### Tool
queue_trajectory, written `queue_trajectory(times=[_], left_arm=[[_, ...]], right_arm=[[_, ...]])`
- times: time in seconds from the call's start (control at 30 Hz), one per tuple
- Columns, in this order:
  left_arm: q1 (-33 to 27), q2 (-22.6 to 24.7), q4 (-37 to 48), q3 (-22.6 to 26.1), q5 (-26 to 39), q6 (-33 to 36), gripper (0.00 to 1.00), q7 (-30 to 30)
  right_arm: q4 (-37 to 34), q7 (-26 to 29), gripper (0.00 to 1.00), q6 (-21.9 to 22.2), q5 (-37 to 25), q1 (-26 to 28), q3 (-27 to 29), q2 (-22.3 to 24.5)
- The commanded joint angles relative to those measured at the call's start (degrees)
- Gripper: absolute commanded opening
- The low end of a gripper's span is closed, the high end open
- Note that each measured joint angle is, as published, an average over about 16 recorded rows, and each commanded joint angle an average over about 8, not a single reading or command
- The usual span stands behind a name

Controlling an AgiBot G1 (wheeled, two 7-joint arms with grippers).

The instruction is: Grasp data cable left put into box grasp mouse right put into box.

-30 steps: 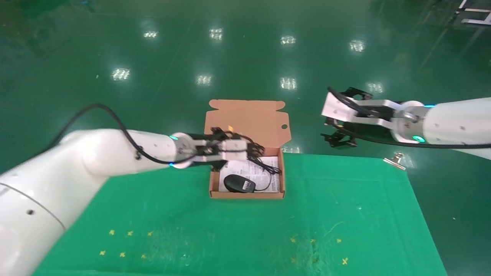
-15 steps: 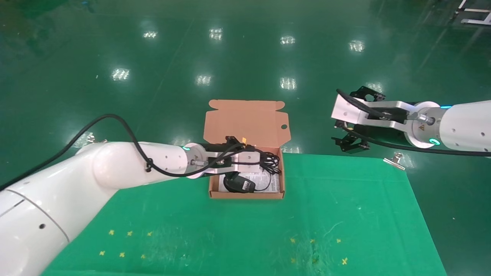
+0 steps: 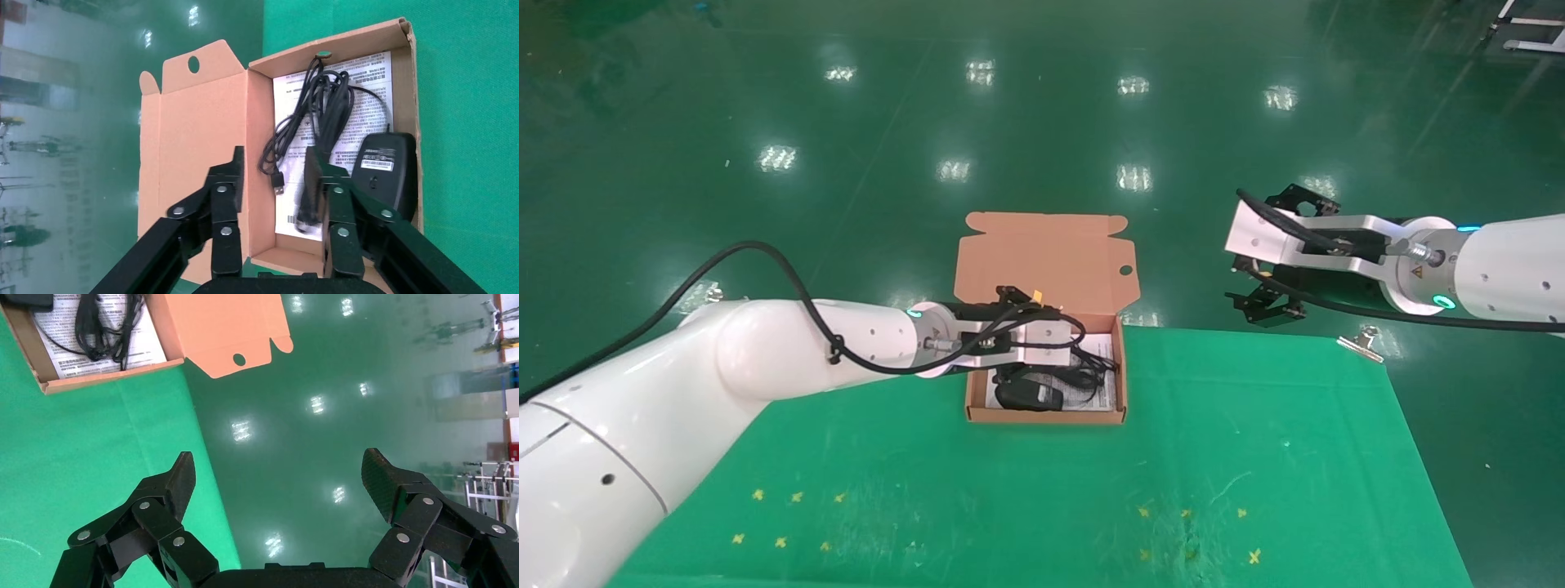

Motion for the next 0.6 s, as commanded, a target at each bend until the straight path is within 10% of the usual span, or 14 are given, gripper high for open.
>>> queue_trajectory(times=[0.03, 0.6], left_arm=[[0.11, -0.39, -0.52, -0.05, -0.07, 0.11, 1.0, 0.03], [-5.73, -3.49, -1.37, -5.75, -5.29, -1.01, 1.0, -5.04]], right_arm=[[-0.04, 0.06, 1.0, 0.09, 0.15, -0.19, -0.02, 0.02], [1.51, -8.34, 1.0, -5.0, -1.01, 5.67, 1.71, -1.19]])
